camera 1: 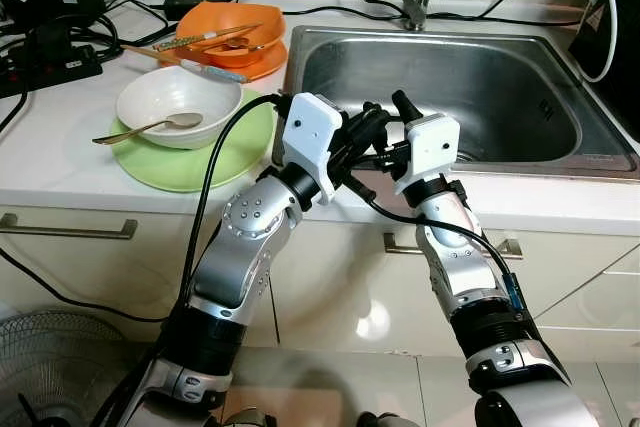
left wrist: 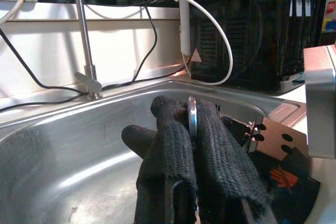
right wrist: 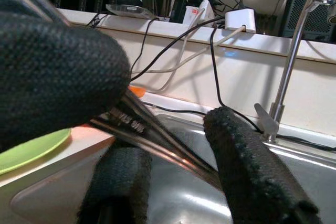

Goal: Kitchen organization

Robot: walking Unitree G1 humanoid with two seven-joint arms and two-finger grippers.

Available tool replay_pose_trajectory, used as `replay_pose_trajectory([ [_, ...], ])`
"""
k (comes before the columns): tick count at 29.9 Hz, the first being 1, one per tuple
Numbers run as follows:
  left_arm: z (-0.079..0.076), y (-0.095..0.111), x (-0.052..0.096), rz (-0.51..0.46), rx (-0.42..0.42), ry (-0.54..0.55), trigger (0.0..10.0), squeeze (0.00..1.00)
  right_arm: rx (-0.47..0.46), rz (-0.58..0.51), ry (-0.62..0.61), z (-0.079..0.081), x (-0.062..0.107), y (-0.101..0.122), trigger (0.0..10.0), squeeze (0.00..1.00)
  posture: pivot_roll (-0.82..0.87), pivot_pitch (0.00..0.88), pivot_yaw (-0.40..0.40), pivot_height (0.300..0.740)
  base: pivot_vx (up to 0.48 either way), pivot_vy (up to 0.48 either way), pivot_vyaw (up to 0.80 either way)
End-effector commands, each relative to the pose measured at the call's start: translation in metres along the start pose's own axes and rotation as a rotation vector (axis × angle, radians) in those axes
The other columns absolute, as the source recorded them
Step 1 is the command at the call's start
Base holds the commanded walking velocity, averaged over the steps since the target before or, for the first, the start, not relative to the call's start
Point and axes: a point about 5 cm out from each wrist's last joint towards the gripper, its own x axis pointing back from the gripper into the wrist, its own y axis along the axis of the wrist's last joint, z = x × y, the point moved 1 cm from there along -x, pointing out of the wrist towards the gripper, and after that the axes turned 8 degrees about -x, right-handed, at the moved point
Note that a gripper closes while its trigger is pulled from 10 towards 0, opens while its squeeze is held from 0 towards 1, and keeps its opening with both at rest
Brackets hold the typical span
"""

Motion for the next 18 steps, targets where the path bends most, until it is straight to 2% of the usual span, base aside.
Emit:
replay_pose_trajectory([
  [1, 0.0014, 0.0134, -0.0039, -0.047, -0.014, 0.002, 10.0, 0.00, 0.015, -0.007, 0.019, 0.0030, -0.0015, 0.0007, 0.0, 0.00, 0.07, 0.066, 0.007, 0.740, 0.000, 0.000, 0.00],
  [12, 0.0050, 0.0158, -0.0037, -0.062, -0.028, 0.026, 10.0, 0.00, 0.020, -0.009, 0.009, 0.0000, -0.0016, 0.0011, 0.0, 0.00, 0.07, 0.064, 0.006, 0.740, 0.000, 0.000, 0.00],
  [13, 0.0063, 0.0155, -0.0035, -0.063, -0.029, 0.034, 10.0, 0.91, 0.020, -0.009, 0.008, -0.0006, -0.0015, 0.0010, 0.0, 0.00, 0.07, 0.065, 0.007, 0.740, 0.000, 0.000, 0.00],
  [14, 0.0081, 0.0155, -0.0030, -0.065, -0.040, 0.049, 10.0, 1.00, 0.022, -0.009, 0.003, -0.0021, -0.0015, 0.0010, 0.0, 0.00, 0.07, 0.063, 0.005, 0.740, 0.000, 0.000, 0.00],
  [18, 0.0093, 0.0160, -0.0027, -0.071, -0.038, 0.063, 10.0, 1.00, 0.023, -0.010, -0.004, -0.0041, -0.0019, 0.0015, 0.0, 0.00, 0.07, 0.064, 0.004, 0.740, 0.000, 0.000, 0.00],
])
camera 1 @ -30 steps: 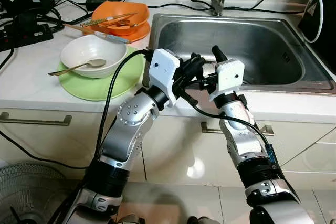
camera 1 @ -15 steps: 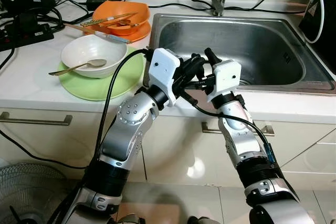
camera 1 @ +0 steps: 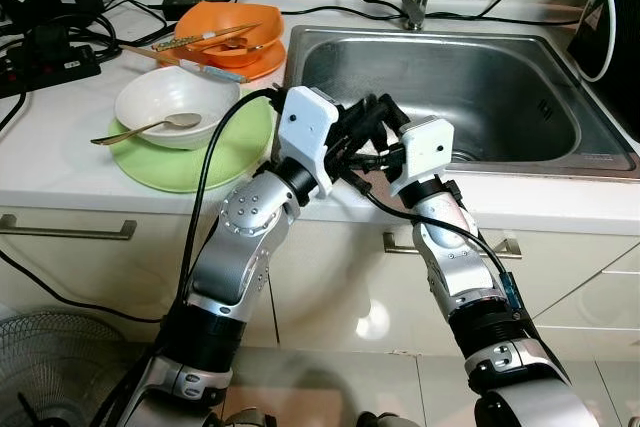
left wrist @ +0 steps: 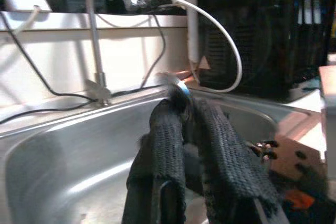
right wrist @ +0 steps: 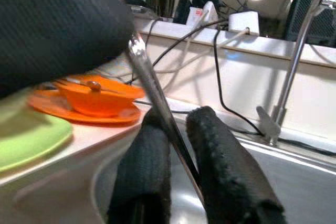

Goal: Kitchen organization

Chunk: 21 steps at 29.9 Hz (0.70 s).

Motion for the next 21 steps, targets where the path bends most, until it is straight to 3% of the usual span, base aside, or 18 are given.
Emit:
replay_pose_trajectory([
  [1, 0.002, 0.011, -0.004, -0.040, -0.022, 0.010, 10.0, 1.00, 0.007, -0.007, -0.003, -0.001, -0.002, 0.001, 0.0, 0.00, 0.07, 0.064, 0.004, 0.740, 0.000, 0.000, 0.00],
  [9, 0.007, 0.015, -0.002, -0.069, 0.017, 0.046, 10.0, 1.00, 0.007, -0.006, -0.009, -0.003, -0.002, 0.001, 0.0, 0.00, 0.07, 0.065, 0.002, 0.740, 0.000, 0.000, 0.00],
  [14, 0.022, 0.019, 0.001, -0.104, 0.038, 0.163, 10.0, 1.00, 0.010, -0.007, -0.018, -0.006, -0.003, 0.001, 0.0, 0.00, 0.07, 0.067, -0.001, 0.740, 0.000, 0.000, 0.00],
  [15, 0.025, 0.019, 0.002, -0.105, 0.043, 0.183, 10.0, 0.85, 0.011, -0.007, -0.019, -0.007, -0.003, 0.002, 0.0, 0.00, 0.07, 0.068, -0.001, 0.740, 0.000, 0.000, 0.00],
  [16, 0.026, 0.019, 0.003, -0.105, 0.048, 0.194, 10.0, 0.85, 0.011, -0.007, -0.020, -0.007, -0.003, 0.002, 0.0, 0.00, 0.07, 0.068, -0.001, 0.740, 0.000, 0.000, 0.00],
  [17, 0.031, 0.017, 0.006, -0.097, 0.042, 0.217, 10.0, 0.00, 0.015, -0.008, -0.026, -0.009, -0.004, 0.002, 0.0, 0.00, 0.07, 0.067, -0.003, 0.740, 0.000, 0.000, 0.00],
  [18, 0.032, 0.016, 0.007, -0.091, 0.038, 0.224, 10.0, 0.00, 0.017, -0.009, -0.029, -0.010, -0.004, 0.003, 0.0, 0.00, 0.07, 0.068, -0.004, 0.740, 0.000, 0.000, 0.00],
  [19, 0.033, 0.014, 0.009, -0.085, 0.035, 0.233, 10.0, 0.00, 0.011, -0.008, -0.038, -0.011, -0.005, 0.003, 1.3, 0.00, 0.07, 0.067, -0.005, 0.740, 0.000, 0.000, 0.00],
  [21, 0.034, 0.013, 0.010, -0.082, 0.035, 0.240, 10.0, 0.00, 0.007, -0.008, -0.045, -0.012, -0.005, 0.003, 1.3, 0.00, 0.07, 0.067, -0.005, 0.740, 0.000, 0.000, 0.00],
])
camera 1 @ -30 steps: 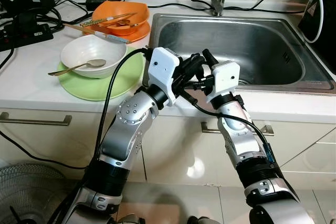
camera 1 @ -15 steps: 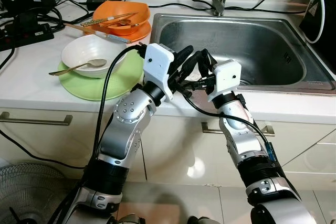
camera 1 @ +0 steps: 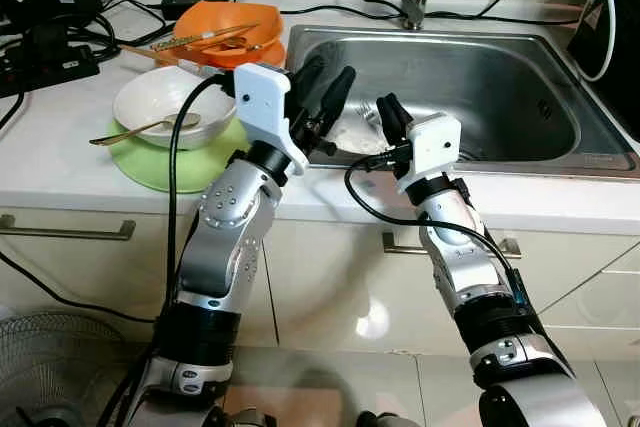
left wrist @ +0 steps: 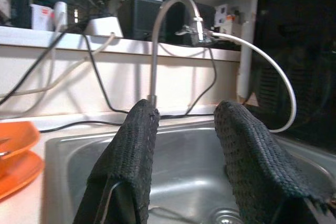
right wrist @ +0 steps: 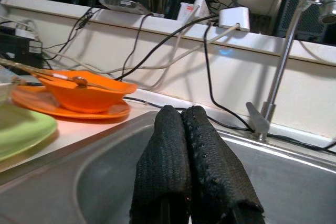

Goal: Kitchen organization

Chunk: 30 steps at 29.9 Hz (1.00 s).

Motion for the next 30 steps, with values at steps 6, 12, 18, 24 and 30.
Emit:
replay_pose_trajectory([
  [6, 0.011, 0.000, 0.005, -0.014, -0.075, 0.091, 10.0, 0.00, -0.019, -0.023, -0.033, -0.005, -0.005, 0.006, 10.0, 0.00, 0.07, 0.069, -0.005, 0.740, 0.000, 0.000, 0.00],
  [12, 0.030, 0.005, 0.019, -0.060, -0.170, 0.248, 10.0, 0.00, -0.069, -0.044, -0.067, -0.006, -0.004, 0.009, 10.0, 0.00, 0.06, 0.073, -0.006, 0.740, 0.000, 0.000, 0.00],
  [18, 0.044, 0.007, 0.037, -0.076, -0.308, 0.351, 10.0, 0.00, -0.110, -0.042, -0.090, -0.007, 0.001, 0.007, 10.0, 0.00, 0.07, 0.078, -0.015, 0.740, 0.000, 0.000, 0.00],
  [24, 0.051, 0.003, 0.054, -0.055, -0.394, 0.403, 10.0, 0.00, -0.130, -0.014, -0.092, -0.003, 0.009, -0.001, 10.0, 0.00, 0.08, 0.081, -0.021, 0.740, 0.000, 0.000, 0.00],
  [30, 0.052, -0.003, 0.039, 0.026, -0.529, 0.353, 10.0, 0.00, -0.139, -0.004, -0.083, 0.002, 0.009, -0.003, 10.0, 0.00, 0.08, 0.075, -0.016, 0.740, 0.000, 0.000, 0.00],
])
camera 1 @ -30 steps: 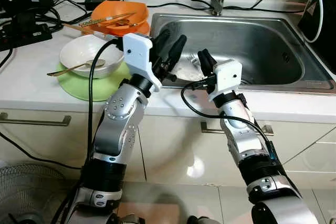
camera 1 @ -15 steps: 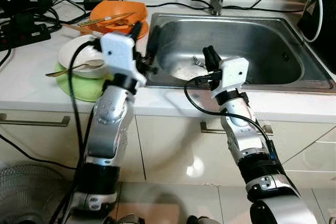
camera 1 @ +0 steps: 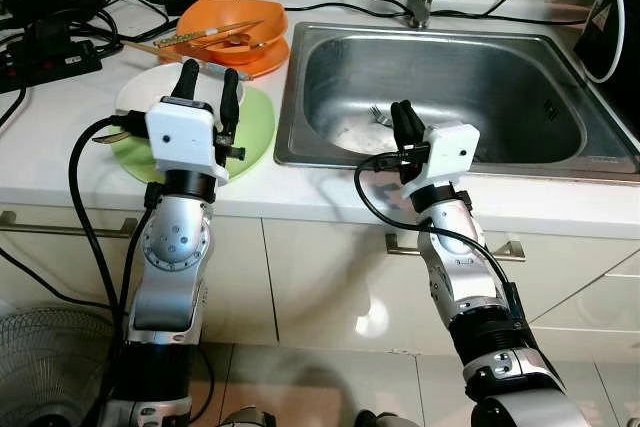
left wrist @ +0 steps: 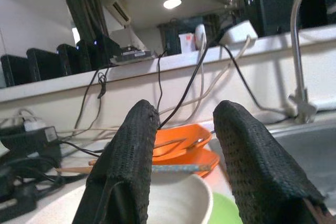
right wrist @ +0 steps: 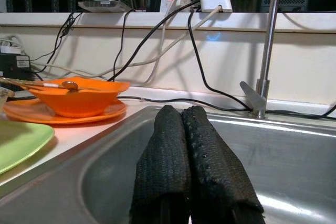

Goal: Kitchen organization

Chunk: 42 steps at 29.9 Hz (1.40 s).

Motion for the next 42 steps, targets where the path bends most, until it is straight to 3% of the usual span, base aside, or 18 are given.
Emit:
replay_pose_trajectory([
  [1, -0.002, 0.003, -0.008, 0.001, -0.027, -0.013, 10.0, 0.00, -0.004, -0.006, 0.000, 0.000, -0.001, 0.003, 10.0, 0.00, 0.08, 0.073, -0.012, 0.740, 0.000, 0.000, 0.00],
  [3, 0.000, 0.002, -0.010, 0.003, -0.023, -0.008, 10.0, 0.00, -0.004, -0.007, 0.000, 0.000, -0.001, 0.003, 10.0, 0.00, 0.08, 0.072, -0.011, 0.740, 0.000, 0.000, 0.00],
  [4, 0.005, 0.002, -0.008, -0.001, 0.058, 0.042, 10.0, 0.00, -0.003, -0.009, -0.006, -0.001, 0.000, 0.003, 10.0, 0.00, 0.08, 0.069, -0.006, 0.740, 0.000, 0.000, 0.00],
  [5, 0.005, 0.002, -0.008, -0.001, 0.058, 0.042, 10.0, 0.00, -0.003, -0.009, -0.006, -0.001, 0.000, 0.003, 10.0, 0.00, 0.08, 0.069, -0.006, 0.740, 0.000, 0.000, 0.00],
  [7, 0.001, 0.002, 0.003, -0.023, 0.099, 0.065, 10.0, 0.00, 0.000, -0.009, -0.012, -0.003, 0.002, 0.003, 10.0, 0.00, 0.08, 0.069, -0.006, 0.740, 0.000, 0.000, 0.00],
  [11, 0.005, 0.007, 0.006, -0.072, 0.101, 0.110, 10.0, 0.00, 0.006, -0.008, -0.013, -0.004, 0.004, 0.003, 10.0, 0.00, 0.07, 0.067, -0.010, 0.740, 0.000, 0.000, 0.00],
  [14, 0.027, 0.011, 0.019, -0.101, 0.072, 0.227, 10.0, 0.00, 0.003, -0.003, -0.016, -0.005, 0.006, 0.001, 10.0, 0.00, 0.08, 0.059, -0.016, 0.740, 0.000, 0.000, 0.00],
  [15, 0.027, 0.011, 0.019, -0.101, 0.072, 0.227, 10.0, 0.00, 0.003, -0.003, -0.016, -0.005, 0.006, 0.001, 10.0, 0.00, 0.08, 0.059, -0.016, 0.740, 0.000, 0.000, 0.00],
  [16, 0.042, 0.010, 0.027, -0.085, 0.051, 0.277, 10.0, 0.00, -0.002, 0.002, -0.015, -0.005, 0.007, 0.000, 10.0, 0.00, 0.09, 0.059, -0.021, 0.740, 0.000, 0.000, 0.00],
  [21, 0.048, 0.010, 0.044, -0.056, -0.003, 0.272, 10.0, 0.00, -0.013, 0.014, -0.005, -0.001, 0.008, -0.004, 10.0, 0.00, 0.11, 0.061, -0.031, 0.740, 0.000, 0.000, 0.00],
  [26, 0.045, 0.004, 0.060, -0.008, 0.007, 0.279, 10.0, 0.00, -0.026, 0.017, 0.003, 0.002, 0.008, -0.005, 10.0, 0.00, 0.12, 0.069, -0.045, 0.740, 0.000, 0.000, 0.00],
  [34, 0.064, 0.004, 0.077, 0.009, -0.053, 0.247, 10.0, 0.00, -0.037, 0.016, 0.003, 0.003, 0.009, -0.006, 10.0, 0.00, 0.14, 0.085, -0.052, 0.740, 0.000, 0.000, 0.00],
  [42, 0.068, 0.002, 0.079, 0.029, -0.070, 0.205, 10.0, 0.00, -0.040, 0.024, 0.001, 0.002, 0.009, -0.007, 10.0, 0.00, 0.14, 0.091, -0.053, 0.740, 0.000, 0.000, 0.00],
])
